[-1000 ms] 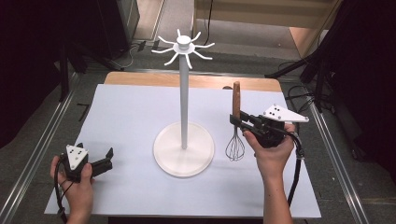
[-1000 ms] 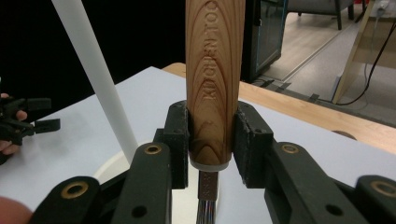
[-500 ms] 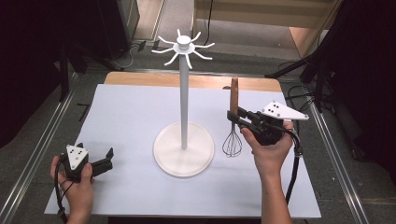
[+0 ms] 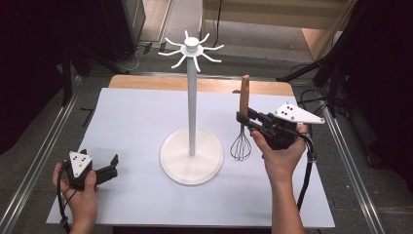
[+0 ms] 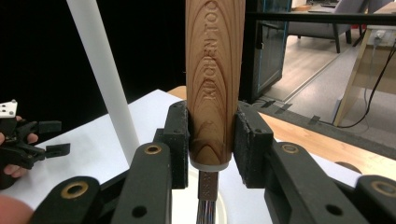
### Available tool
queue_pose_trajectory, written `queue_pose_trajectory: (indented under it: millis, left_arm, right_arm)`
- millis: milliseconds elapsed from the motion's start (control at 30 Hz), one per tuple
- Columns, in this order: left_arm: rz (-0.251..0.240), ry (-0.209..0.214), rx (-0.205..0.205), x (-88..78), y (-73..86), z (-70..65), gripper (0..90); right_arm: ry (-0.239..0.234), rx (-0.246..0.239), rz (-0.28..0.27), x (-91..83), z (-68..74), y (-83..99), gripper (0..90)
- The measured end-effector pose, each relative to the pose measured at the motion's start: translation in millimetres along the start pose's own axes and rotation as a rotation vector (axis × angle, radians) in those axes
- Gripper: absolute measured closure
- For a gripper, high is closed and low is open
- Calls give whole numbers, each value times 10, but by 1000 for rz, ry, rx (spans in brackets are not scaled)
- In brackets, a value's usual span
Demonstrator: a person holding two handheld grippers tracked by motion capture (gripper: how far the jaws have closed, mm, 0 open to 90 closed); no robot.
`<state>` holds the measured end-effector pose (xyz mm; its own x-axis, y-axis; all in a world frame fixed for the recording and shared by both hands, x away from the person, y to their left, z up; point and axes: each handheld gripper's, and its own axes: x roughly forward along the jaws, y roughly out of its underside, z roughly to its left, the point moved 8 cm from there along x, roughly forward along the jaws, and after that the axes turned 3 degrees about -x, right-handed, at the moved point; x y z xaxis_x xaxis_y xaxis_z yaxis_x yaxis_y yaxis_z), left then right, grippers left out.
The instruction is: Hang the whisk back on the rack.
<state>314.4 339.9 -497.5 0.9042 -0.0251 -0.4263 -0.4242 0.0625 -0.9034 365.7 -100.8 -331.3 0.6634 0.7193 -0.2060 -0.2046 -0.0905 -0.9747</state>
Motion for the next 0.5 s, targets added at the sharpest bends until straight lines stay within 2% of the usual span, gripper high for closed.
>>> queue_pose_trajectory:
  millis: [500]
  left_arm:
    - [-2, 4, -1, 2, 0, -8, 0]
  right_arm:
    - [-12, -13, -40, -7, 92, -175, 711]
